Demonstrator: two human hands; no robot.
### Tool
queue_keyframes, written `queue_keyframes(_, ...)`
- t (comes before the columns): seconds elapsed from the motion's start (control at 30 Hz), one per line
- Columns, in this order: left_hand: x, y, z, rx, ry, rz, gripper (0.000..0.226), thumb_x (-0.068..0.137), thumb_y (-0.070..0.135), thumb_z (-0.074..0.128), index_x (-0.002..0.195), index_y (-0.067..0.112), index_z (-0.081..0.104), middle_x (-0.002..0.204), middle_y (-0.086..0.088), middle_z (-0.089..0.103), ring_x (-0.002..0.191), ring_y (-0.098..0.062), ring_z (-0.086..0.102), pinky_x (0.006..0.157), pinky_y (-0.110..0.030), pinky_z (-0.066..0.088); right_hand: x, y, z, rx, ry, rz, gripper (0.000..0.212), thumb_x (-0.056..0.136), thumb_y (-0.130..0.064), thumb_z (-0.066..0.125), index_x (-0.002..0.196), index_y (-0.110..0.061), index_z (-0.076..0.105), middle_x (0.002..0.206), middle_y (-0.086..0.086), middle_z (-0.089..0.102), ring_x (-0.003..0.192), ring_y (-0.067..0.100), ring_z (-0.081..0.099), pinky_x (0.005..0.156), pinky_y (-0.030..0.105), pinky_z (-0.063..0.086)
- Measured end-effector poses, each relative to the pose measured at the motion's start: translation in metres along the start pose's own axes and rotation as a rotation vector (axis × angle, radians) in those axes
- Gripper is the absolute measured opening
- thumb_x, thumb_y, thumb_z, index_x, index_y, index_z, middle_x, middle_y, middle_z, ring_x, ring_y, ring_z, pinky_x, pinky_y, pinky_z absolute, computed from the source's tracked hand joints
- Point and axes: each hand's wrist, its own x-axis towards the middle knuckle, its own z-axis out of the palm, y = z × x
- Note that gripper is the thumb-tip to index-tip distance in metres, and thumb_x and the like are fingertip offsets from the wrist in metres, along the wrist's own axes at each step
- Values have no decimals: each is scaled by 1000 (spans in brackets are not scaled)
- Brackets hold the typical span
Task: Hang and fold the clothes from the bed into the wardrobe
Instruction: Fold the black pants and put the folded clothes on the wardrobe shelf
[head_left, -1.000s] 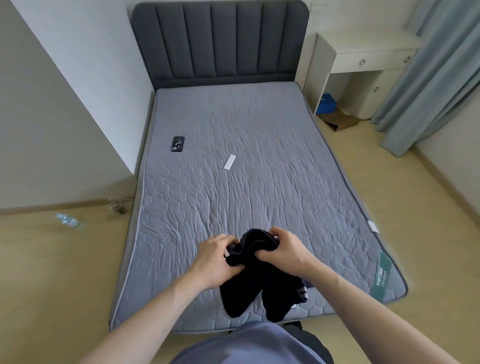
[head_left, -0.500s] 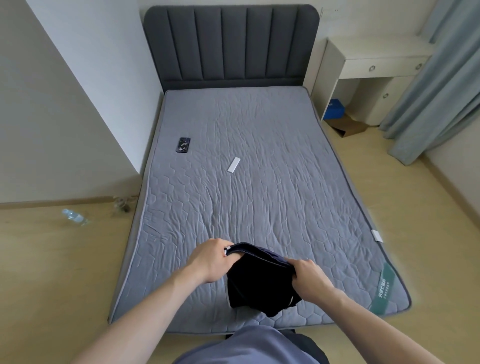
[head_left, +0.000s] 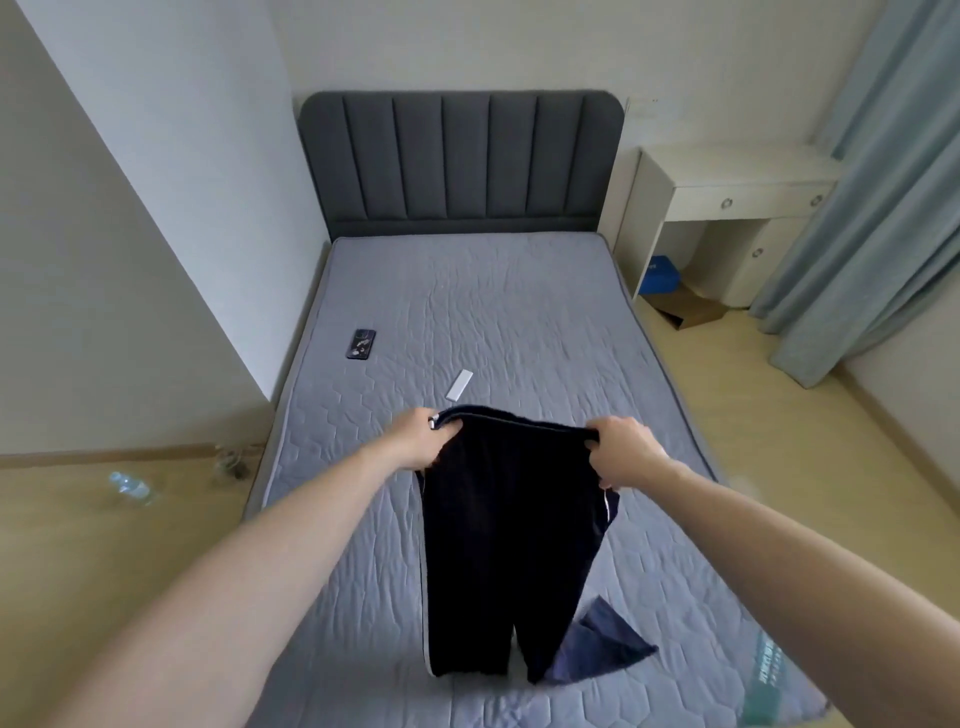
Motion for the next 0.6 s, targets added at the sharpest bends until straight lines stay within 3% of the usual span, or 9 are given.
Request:
queue_keyframes(0.07, 20, 43, -40, -11, 148, 88, 41, 102, 42, 58, 86, 5, 64, 82, -15, 65, 79, -32, 63, 65, -35, 40, 21, -15, -55, 59, 148, -18, 23, 88, -6, 47, 96, -14, 68, 87, 13, 70, 74, 35, 71, 67, 44, 63)
queue_keyframes(0.17, 37, 112, -110, -89, 383, 214, 44, 99, 40, 64, 86, -2, 64, 75, -10, 57, 69, -23, 50, 57, -31, 33, 39, -41, -139, 121, 415, -63, 30, 88, -5, 48, 105, -15, 71, 100, 15, 69, 87, 38, 64, 74, 40, 57)
queue_keyframes(0.27, 36, 172, -179, -103, 574, 393, 39, 95, 40, 69, 71, 11, 59, 69, -2, 50, 60, -13, 43, 51, -17, 30, 43, -68, -218, 227, 660, -157, 42, 88, -4, 48, 118, -21, 72, 113, 11, 71, 102, 37, 64, 88, 41, 55)
queue_keyframes(0.4, 12, 227, -246, -46, 767, 641, 37, 93, 35, 71, 63, 26, 52, 61, 9, 45, 54, -2, 41, 54, -11, 31, 35, -89, -298, 261, 899, -312, 37, 95, -11, 49, 121, -22, 72, 120, 7, 72, 110, 33, 64, 92, 36, 50)
queue_keyframes(0.5, -3, 244, -271, 31, 848, 720, 34, 92, 40, 69, 67, 20, 57, 61, 10, 48, 63, -5, 42, 58, -19, 30, 26, -92, -324, 270, 981, -393, 37, 94, -14, 48, 118, -26, 73, 119, 2, 72, 110, 28, 64, 96, 37, 51)
queue_keyframes(0.6, -10, 236, -270, 99, 849, 714, 35, 93, 41, 68, 71, 14, 61, 66, 2, 52, 75, -22, 46, 63, -30, 33, 22, -87, -318, 243, 976, -440, 35, 95, -15, 49, 119, -27, 72, 118, -2, 73, 109, 24, 65, 93, 33, 51)
